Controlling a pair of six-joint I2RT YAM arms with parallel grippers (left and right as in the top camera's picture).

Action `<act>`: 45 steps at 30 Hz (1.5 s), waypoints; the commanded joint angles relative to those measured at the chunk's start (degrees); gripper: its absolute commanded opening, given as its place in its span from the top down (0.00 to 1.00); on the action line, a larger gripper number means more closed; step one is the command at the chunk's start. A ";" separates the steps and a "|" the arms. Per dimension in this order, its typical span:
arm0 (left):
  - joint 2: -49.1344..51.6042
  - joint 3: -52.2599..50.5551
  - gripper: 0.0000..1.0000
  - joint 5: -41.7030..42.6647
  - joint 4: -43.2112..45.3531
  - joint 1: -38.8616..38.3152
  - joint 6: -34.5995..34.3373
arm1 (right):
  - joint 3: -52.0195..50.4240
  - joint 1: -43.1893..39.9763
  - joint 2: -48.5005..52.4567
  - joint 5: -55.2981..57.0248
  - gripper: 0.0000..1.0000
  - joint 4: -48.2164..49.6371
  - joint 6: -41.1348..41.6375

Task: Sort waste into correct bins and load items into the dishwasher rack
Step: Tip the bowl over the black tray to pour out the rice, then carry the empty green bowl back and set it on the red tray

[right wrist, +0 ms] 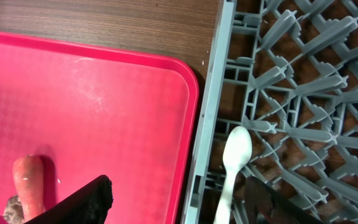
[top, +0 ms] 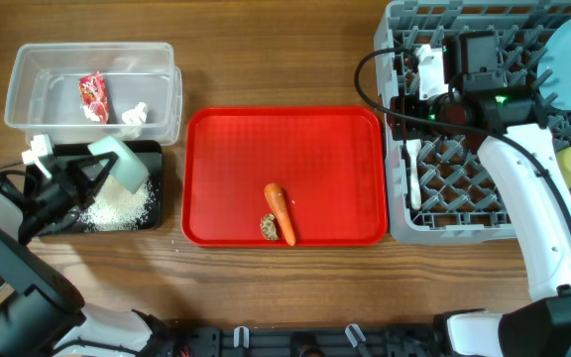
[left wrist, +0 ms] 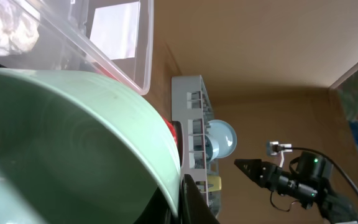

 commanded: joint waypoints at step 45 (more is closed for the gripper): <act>-13.99 0.00 0.96 -35.45 38.03 -55.80 -45.42 | 0.26 0.17 0.04 1.22 0.29 -0.22 0.20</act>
